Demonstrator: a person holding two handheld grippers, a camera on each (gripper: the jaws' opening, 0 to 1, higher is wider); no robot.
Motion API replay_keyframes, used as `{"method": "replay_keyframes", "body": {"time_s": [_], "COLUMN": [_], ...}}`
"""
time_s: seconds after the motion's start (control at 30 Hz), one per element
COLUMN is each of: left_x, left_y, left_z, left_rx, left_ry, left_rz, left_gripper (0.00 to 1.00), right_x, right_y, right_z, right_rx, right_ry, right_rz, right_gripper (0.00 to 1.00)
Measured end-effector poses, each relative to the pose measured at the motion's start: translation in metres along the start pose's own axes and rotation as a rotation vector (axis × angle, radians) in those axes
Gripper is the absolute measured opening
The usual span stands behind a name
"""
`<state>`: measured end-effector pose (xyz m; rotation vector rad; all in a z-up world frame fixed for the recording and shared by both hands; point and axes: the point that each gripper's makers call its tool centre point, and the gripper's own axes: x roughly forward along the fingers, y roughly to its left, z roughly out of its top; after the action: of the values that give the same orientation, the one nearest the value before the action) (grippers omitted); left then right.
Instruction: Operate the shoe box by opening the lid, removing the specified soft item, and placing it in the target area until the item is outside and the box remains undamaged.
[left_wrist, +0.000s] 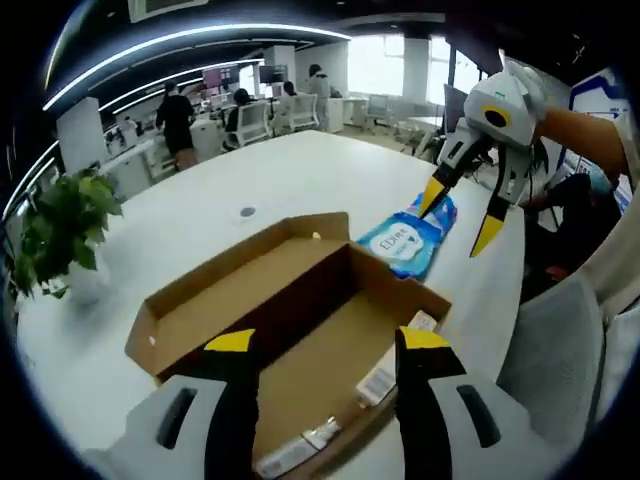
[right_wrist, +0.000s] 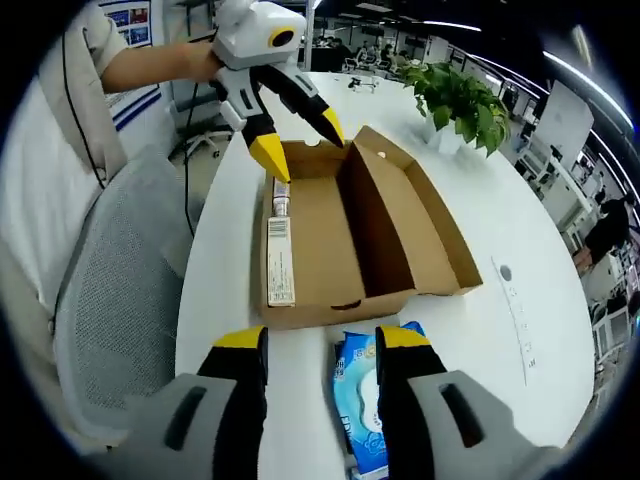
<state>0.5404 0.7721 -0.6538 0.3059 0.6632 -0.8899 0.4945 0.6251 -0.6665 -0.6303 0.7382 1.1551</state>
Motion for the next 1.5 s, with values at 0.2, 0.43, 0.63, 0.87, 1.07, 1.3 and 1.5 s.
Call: {"method": "replay_keyframes", "body": {"time_s": [0.2, 0.43, 0.63, 0.87, 1.07, 1.3, 1.5], "left_x": [-0.015, -0.030, -0.044, -0.051, -0.056, -0.060, -0.063], "left_y": [0.018, 0.034, 0.046, 0.056, 0.061, 0.065, 0.069], "left_z": [-0.019, -0.043, -0.061, -0.078, -0.093, -0.106, -0.119], "left_rx": [-0.035, -0.088, -0.141, -0.168, -0.187, -0.252, -0.313], "left_ry": [0.008, 0.014, 0.013, 0.032, 0.054, 0.065, 0.089], "left_rz": [0.050, 0.099, 0.140, 0.173, 0.201, 0.223, 0.253], "left_gripper": [0.54, 0.54, 0.54, 0.53, 0.52, 0.42, 0.32], "right_x": [0.015, 0.032, 0.044, 0.057, 0.068, 0.081, 0.091], "right_y": [0.004, 0.009, 0.012, 0.012, 0.012, 0.013, 0.015], "right_z": [0.005, 0.009, 0.010, 0.010, 0.009, 0.009, 0.009], "right_rx": [-0.020, -0.047, -0.064, -0.070, -0.082, -0.092, -0.094], "right_ry": [0.008, 0.027, 0.047, 0.065, 0.080, 0.097, 0.105], "right_rz": [0.021, 0.046, 0.064, 0.082, 0.099, 0.132, 0.158], "right_gripper": [0.40, 0.40, 0.40, 0.40, 0.39, 0.38, 0.37]}}
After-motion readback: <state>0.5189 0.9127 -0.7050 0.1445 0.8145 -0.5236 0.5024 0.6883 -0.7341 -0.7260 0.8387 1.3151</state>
